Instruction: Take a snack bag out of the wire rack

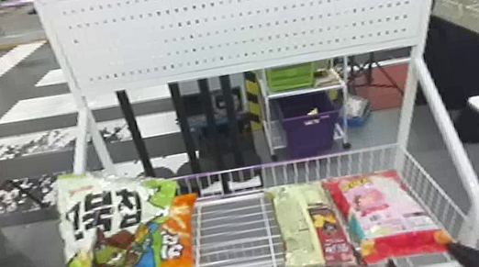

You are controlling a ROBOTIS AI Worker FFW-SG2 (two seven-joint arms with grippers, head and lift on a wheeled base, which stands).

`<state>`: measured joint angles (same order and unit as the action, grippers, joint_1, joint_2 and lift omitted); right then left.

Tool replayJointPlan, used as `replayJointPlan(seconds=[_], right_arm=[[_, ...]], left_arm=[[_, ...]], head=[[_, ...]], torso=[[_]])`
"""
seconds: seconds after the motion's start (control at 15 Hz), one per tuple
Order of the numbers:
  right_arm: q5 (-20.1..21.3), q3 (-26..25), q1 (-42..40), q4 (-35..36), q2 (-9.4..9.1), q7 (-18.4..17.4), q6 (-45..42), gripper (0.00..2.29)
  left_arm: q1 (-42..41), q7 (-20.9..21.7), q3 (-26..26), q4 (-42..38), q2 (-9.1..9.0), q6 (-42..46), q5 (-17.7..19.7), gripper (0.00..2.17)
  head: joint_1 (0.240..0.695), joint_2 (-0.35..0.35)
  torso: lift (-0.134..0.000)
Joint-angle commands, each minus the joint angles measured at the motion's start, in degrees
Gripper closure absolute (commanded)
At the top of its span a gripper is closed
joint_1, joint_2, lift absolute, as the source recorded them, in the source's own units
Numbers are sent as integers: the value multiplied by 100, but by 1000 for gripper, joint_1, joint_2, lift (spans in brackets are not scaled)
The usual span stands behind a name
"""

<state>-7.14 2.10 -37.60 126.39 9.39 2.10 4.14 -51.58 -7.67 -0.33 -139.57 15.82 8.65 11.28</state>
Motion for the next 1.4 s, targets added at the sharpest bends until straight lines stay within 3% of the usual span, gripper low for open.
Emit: replayJointPlan(seconds=[0.0,0.4,0.67,0.73,0.8,0.87,0.93,1.0,1.33], right_arm=[[-156,370,965,-677,116,-52,162,117],[-499,1161,3136,-2180,107,-245,1973,117],[-622,1531,4138,-3393,-113,-210,2184,144],[-622,1592,4252,-3543,-121,-192,2254,238],[-622,1636,4358,-3631,-121,-192,2360,417],[-613,1662,4402,-3648,-121,-192,2535,1021],[-622,1671,4446,-3648,-121,-236,2641,2000],[-657,1662,4446,-3639,-121,-271,2817,2250],[-666,1671,4367,-3420,-95,-298,2940,2250]], left_arm=[[-1,2,-11,-9,0,0,-3,2142],[-10,-7,-2,0,9,0,-30,2142],[25,-16,33,88,9,-18,-21,2142],[34,-16,42,97,18,-18,-3,2142],[34,-24,51,97,9,-18,5,2142],[43,-24,69,106,18,-18,14,2142],[52,-24,86,106,26,-18,32,2142],[78,-24,113,106,26,-35,49,2142],[175,-7,113,158,53,-88,93,2142]], head=[[499,0],[499,0],[499,0],[499,0],[499,0],[499,0],[499,0],[499,0],[499,0]], torso=[[0],[0],[0],[0],[0],[0],[0],[0],[0]])
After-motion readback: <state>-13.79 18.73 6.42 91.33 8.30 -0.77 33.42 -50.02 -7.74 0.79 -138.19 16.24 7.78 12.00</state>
